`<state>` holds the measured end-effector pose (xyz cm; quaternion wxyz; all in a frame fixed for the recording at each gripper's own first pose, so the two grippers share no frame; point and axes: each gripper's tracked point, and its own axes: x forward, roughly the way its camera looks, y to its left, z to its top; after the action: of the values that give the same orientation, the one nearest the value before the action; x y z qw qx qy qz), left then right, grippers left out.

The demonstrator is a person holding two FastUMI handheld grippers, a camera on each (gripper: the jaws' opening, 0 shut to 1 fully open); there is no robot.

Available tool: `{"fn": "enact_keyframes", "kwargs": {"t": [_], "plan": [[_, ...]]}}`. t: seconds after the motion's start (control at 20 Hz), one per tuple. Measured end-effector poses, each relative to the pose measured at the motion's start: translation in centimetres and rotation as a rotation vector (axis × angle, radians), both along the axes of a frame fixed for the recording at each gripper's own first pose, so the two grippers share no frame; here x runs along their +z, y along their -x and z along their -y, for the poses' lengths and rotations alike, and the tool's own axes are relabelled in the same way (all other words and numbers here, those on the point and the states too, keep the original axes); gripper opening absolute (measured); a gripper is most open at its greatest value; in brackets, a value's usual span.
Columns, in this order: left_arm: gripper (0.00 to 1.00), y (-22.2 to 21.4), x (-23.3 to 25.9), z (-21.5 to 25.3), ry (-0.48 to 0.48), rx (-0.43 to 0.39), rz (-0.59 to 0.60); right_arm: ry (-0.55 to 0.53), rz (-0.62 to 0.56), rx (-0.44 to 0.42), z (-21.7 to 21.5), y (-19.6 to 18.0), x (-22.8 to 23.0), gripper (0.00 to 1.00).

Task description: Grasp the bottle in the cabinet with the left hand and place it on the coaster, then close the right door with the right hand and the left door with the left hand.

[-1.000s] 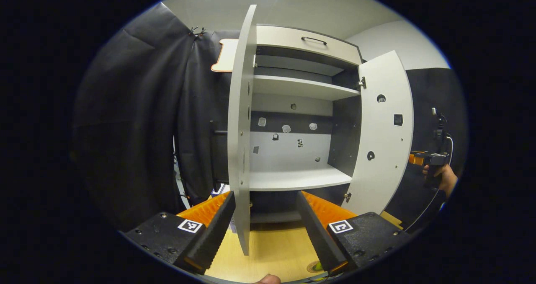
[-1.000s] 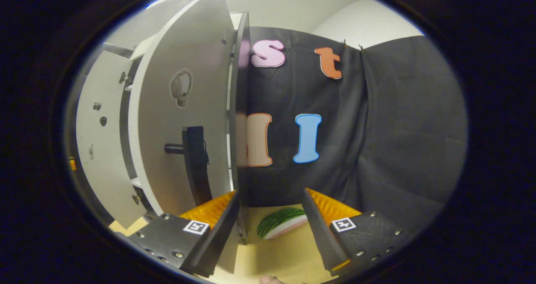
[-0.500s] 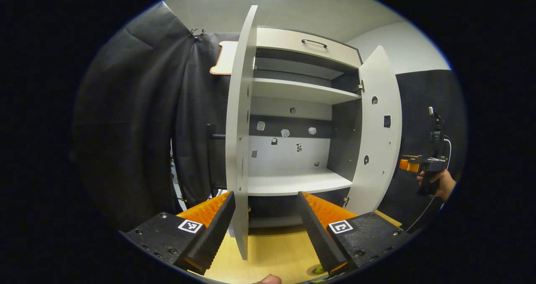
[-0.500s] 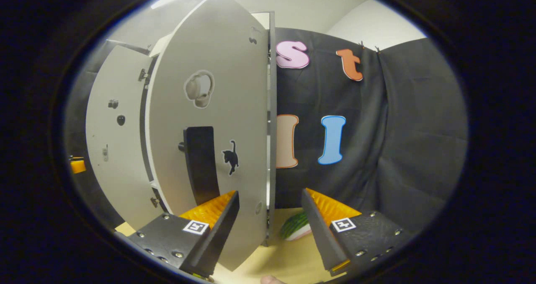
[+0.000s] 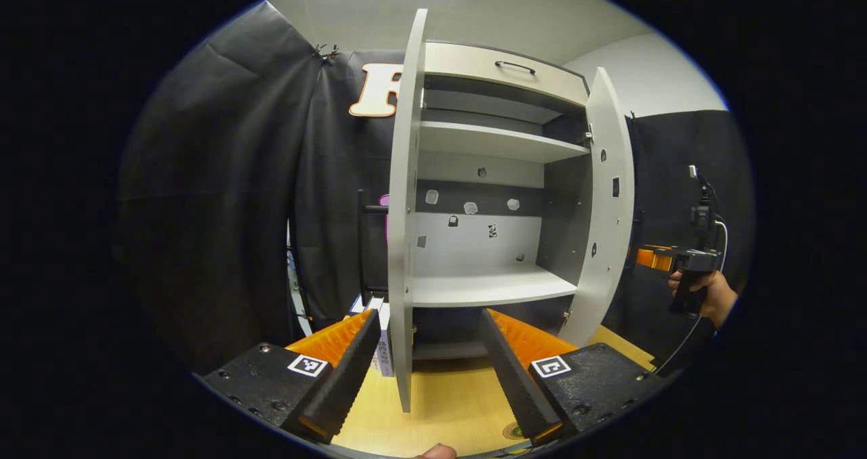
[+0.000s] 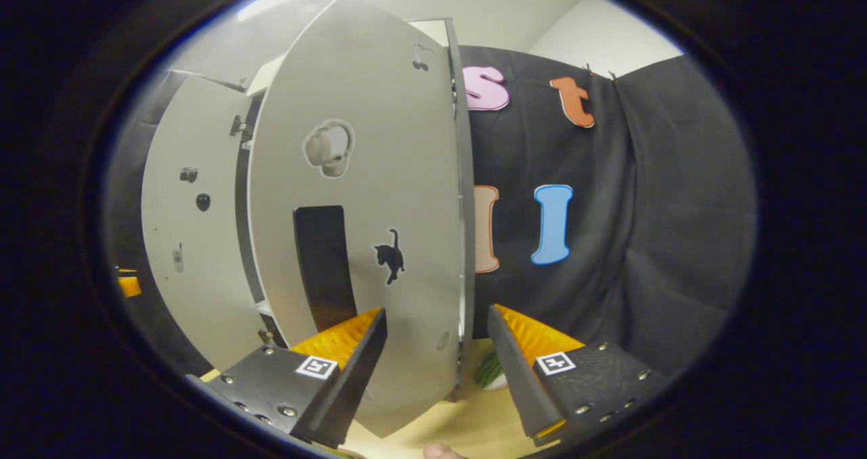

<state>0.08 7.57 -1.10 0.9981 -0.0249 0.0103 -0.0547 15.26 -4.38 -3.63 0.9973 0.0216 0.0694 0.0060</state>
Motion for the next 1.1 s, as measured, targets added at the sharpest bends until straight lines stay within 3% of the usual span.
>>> {"fn": "enact_keyframes", "kwargs": {"t": [0.35, 0.65, 0.75, 0.85, 0.9, 0.95, 1.1], "plan": [[0.94, 1.1, -0.5, -3.2, -0.016, 0.077, -0.001, -0.01, -0.014, 0.072, -4.2, -0.9, -1.3, 0.98], [0.94, 2.0, -1.9, -6.5, -0.01, 0.144, -0.04, 0.041, 0.029, 0.13, -5.7, 1.4, -1.6, 0.97], [0.94, 1.6, -2.0, -7.7, -0.012, 0.174, -0.042, 0.066, 0.034, 0.125, -5.5, 1.7, -1.8, 0.92], [0.94, 1.1, -2.1, -9.2, -0.009, 0.201, -0.051, 0.062, 0.021, 0.129, -5.5, 2.1, -2.0, 0.93], [0.89, 0.8, -2.1, -10.1, -0.005, 0.218, -0.054, 0.055, 0.023, 0.132, -5.6, 2.5, -1.9, 0.93], [0.94, 0.5, -2.2, -11.1, 0.002, 0.234, -0.057, 0.05, 0.026, 0.128, -5.5, 3.0, -1.6, 1.0], [0.94, -0.4, -1.8, -13.8, 0.018, 0.277, -0.058, 0.048, 0.029, 0.106, -5.1, 4.4, -0.9, 0.97]]}}
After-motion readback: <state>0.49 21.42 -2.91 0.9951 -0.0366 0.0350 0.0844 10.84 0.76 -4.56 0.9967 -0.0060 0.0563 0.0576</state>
